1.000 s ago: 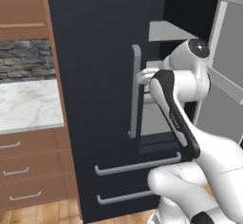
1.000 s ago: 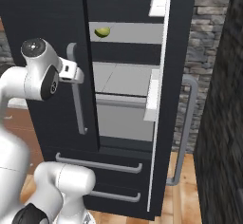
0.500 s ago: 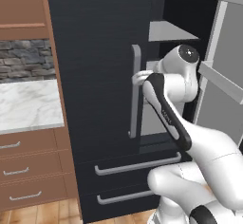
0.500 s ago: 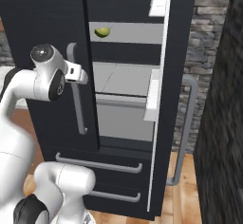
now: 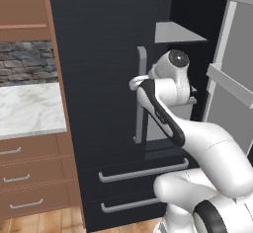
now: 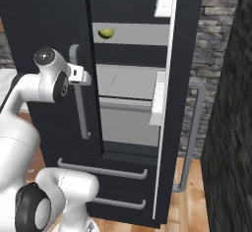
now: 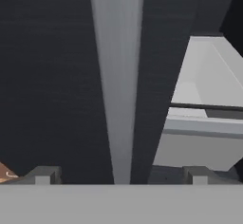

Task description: There is a bowl on the dining counter. Grab a lemon wedge from the fridge and place it in the bowl. Then get the liquor bottle and glass cup from the cabinet and place them next to the bowl.

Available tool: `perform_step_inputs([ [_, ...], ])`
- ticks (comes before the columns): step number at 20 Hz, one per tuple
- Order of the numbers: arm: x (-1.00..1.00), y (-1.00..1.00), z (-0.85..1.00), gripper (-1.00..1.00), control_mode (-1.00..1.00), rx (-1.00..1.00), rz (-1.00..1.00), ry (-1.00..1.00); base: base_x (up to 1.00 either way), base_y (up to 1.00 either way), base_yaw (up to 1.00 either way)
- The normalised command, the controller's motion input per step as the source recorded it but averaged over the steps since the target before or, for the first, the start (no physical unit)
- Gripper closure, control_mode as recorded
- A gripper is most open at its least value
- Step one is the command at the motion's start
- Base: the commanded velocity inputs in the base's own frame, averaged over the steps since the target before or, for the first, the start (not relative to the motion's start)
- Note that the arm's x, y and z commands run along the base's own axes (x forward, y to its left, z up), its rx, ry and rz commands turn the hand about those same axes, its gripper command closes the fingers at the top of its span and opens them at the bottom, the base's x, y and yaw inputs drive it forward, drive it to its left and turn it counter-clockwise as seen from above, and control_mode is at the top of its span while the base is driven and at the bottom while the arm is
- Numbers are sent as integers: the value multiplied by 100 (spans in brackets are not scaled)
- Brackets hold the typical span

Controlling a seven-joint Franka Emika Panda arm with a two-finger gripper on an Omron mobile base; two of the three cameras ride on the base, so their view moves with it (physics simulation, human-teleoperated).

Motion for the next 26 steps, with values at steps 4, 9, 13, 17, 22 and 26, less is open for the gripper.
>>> perform_step_inputs([
  [4, 39, 5, -17, -100, -100, -4, 0, 0, 0, 0, 0],
  [9, 42, 2, -14, -100, -100, -1, 0, 0, 0, 0, 0],
  [13, 40, 0, -16, -100, -100, 0, 0, 0, 0, 0, 0],
  [17, 40, 0, -15, -100, -100, 0, 0, 0, 0, 0, 0],
  [22, 43, 0, -17, -100, -100, 0, 0, 0, 0, 0, 0],
  [26, 44, 8, -23, 100, -100, 0, 0, 1, 0, 0, 0],
])
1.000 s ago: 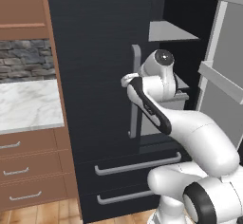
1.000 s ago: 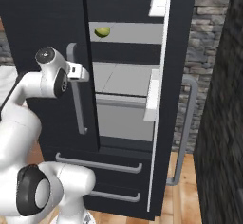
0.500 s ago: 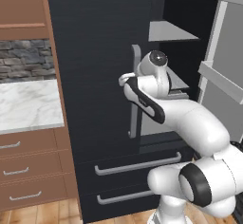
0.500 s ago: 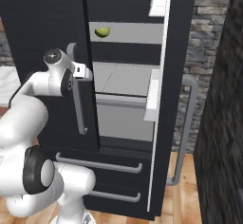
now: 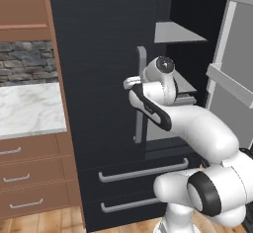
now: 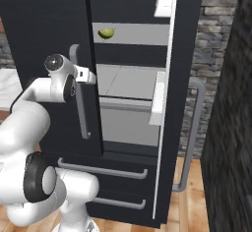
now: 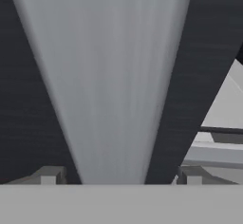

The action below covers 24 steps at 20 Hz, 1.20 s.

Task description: There is a bowl on the dining counter. Grab a lemon wedge from the fridge and place it in the bowl. Then get the liquor bottle and glass cup from the cabinet and place them next to the bowl.

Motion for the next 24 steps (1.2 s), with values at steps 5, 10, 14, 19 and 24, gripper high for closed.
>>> perform_step_inputs([
  [5, 46, 10, -19, 100, -100, 0, 0, 1, 0, 0, 0],
  [10, 13, 5, -15, 100, -100, 0, 0, 4, 0, 0, 0],
  [14, -25, 20, -7, 100, -100, -1, 3, 0, 0, 0, 0],
  [19, -85, 41, -10, 100, -100, 0, 11, -5, 0, 0, 0],
  [24, -100, 50, -10, 100, -100, 0, 10, -7, 0, 0, 0],
])
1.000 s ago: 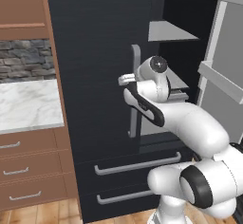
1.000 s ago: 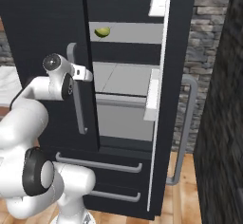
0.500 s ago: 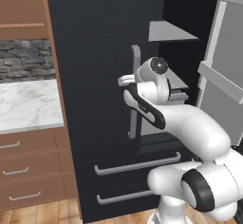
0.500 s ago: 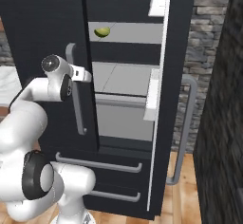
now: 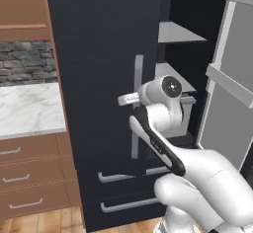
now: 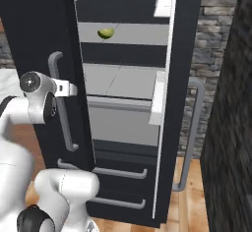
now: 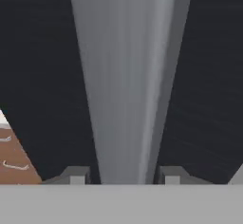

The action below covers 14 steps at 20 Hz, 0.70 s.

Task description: There is a bowl on the dining counter. Grab a lemon wedge from the fridge and place it in the bowl. Then get the liquor bottle and glass cup from the cabinet and place them next to the bowl.

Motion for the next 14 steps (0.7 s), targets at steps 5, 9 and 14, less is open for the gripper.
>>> perform_step_inputs([
  [5, -100, 61, -6, 100, -100, 0, 9, -1, 0, 0, 0],
  [9, -89, 72, 0, -100, -100, 0, 5, 2, 0, 0, 0],
  [14, -69, 32, 0, -100, -100, 5, -1, 10, 0, 0, 0],
])
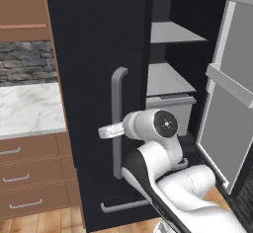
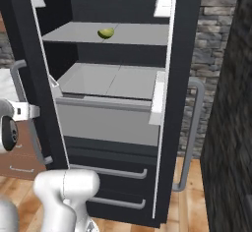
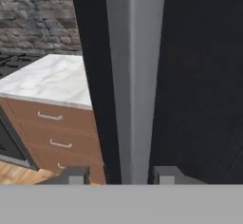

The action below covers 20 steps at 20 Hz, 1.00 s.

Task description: There is a bowl on the dining counter. Grab a lemon wedge from the fridge and place it in the bowl. Then get the liquor bottle and glass cup from the cabinet and place them next to the bowl.

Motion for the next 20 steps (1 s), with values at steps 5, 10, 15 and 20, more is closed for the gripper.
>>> perform_step_inputs([
  [5, -93, -49, 12, -100, -100, 23, -9, 0, 0, 0, 0],
  [10, -46, -99, 50, -100, -100, 34, -9, 16, 0, 0, 0],
  [15, 1, -90, 64, -100, -100, 33, -12, 32, 0, 0, 0],
  [20, 44, -49, 36, -100, -100, 24, -18, 32, 0, 0, 0],
])
